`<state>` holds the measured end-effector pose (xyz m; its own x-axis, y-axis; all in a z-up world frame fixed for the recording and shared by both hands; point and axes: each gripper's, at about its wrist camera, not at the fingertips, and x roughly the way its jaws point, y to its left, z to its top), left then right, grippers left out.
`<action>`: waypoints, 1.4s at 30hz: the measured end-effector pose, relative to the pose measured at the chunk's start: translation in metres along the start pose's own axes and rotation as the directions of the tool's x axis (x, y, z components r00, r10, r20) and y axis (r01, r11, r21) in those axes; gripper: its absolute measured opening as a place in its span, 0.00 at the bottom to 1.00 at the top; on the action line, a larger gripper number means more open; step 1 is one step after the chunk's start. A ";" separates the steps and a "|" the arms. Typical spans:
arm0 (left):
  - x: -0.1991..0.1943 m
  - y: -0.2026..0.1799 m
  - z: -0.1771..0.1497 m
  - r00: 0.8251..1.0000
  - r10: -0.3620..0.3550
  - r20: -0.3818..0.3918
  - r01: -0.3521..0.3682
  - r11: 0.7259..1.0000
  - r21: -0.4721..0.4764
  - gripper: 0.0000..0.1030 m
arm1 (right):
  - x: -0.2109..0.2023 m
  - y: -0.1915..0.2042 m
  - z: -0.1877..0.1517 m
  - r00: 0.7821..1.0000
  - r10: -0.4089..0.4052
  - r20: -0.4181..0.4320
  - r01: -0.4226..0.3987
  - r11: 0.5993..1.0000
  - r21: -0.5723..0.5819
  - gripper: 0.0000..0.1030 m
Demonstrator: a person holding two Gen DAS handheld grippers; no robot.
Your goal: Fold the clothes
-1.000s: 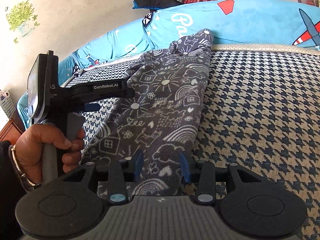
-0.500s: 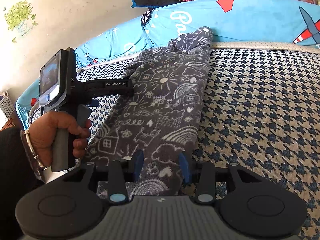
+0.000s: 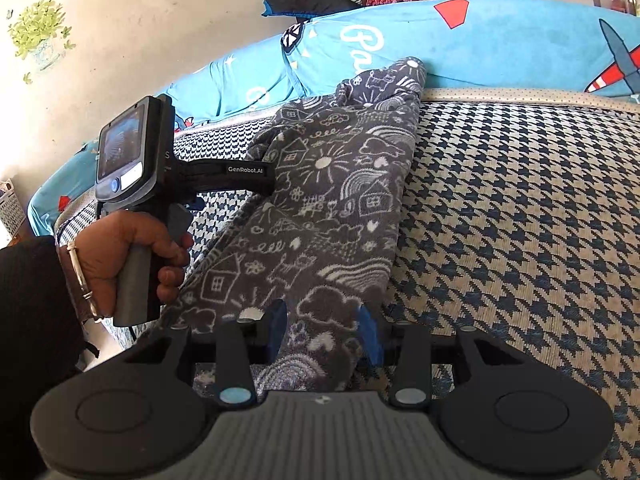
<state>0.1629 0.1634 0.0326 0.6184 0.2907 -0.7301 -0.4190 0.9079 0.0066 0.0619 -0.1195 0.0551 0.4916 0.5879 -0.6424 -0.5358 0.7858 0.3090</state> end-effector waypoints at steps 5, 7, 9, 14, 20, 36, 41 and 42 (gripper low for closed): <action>0.001 -0.003 0.003 1.000 0.010 0.006 -0.011 1.000 0.025 1.00 | -0.003 0.000 -0.001 0.999 0.030 0.013 -0.030 1.000 -0.009 0.39; 0.003 -0.001 0.004 1.000 0.001 -0.002 -0.001 1.000 0.016 1.00 | -0.004 0.003 -0.002 0.999 0.041 0.015 -0.041 0.999 -0.024 0.39; 0.004 0.000 0.005 1.000 -0.005 -0.004 0.005 1.000 0.020 1.00 | -0.005 0.006 -0.005 0.999 0.044 0.018 -0.043 0.998 -0.046 0.39; 0.005 0.004 0.005 1.000 -0.023 -0.010 0.024 0.999 0.031 1.00 | -0.006 0.012 -0.008 0.997 0.073 0.023 -0.070 0.992 -0.103 0.39; 0.003 0.013 0.001 0.998 -0.053 -0.029 0.054 0.998 0.017 1.00 | 0.008 0.021 -0.015 0.999 0.037 -0.041 -0.043 0.985 -0.167 0.39; -0.058 0.030 -0.017 0.981 -0.195 -0.009 0.194 0.980 -0.047 1.00 | 0.010 0.050 -0.023 0.997 0.057 0.051 -0.041 0.962 -0.270 0.46; -0.064 0.011 -0.034 0.980 -0.192 -0.056 0.195 0.979 0.057 1.00 | 0.022 0.063 -0.031 0.999 0.037 0.020 -0.028 0.947 -0.321 0.46; -0.063 0.007 -0.037 0.979 -0.191 -0.072 0.197 0.977 0.079 1.00 | 0.024 0.064 -0.032 0.999 0.038 0.007 -0.034 0.945 -0.325 0.46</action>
<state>0.0960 0.1406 0.0533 0.6377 0.0894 -0.7651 -0.2355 0.9683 -0.0832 0.0173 -0.0610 0.0368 0.4754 0.6185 -0.6256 -0.7460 0.6603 0.0859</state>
